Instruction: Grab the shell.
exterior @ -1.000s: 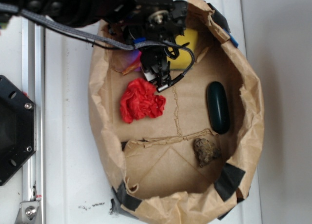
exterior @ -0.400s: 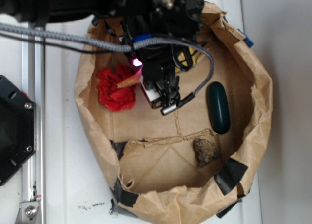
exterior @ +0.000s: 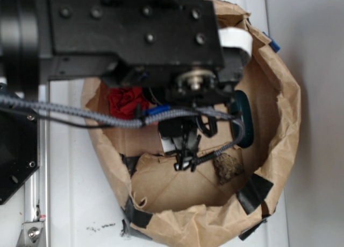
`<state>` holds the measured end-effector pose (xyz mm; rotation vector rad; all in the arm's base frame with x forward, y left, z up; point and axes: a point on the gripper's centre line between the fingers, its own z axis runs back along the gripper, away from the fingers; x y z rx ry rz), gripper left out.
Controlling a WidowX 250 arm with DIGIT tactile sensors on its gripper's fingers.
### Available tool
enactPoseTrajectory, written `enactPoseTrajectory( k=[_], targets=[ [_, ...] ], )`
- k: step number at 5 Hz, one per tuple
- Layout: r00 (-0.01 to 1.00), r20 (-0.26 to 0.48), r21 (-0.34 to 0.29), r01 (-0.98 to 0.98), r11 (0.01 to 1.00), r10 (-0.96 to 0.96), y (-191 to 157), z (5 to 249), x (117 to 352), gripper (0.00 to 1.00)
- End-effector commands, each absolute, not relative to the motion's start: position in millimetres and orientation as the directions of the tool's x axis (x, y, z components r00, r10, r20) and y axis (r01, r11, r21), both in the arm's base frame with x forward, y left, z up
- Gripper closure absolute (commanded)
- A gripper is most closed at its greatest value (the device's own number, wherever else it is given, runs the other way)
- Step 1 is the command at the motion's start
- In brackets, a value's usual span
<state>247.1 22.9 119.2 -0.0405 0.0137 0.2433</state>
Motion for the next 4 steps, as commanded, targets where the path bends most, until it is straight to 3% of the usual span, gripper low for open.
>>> enactPoseTrajectory(
  k=[1, 2, 4],
  targets=[
    [0.985, 0.136, 0.036, -0.112, 0.993, 0.107, 18, 153, 262, 1.0],
    [0.975, 0.164, 0.006, -0.15, 0.989, 0.147, 28, 158, 266, 1.0],
    [0.977, 0.133, -0.007, -0.168, 0.986, 0.168, 29, 152, 268, 1.0]
  ],
)
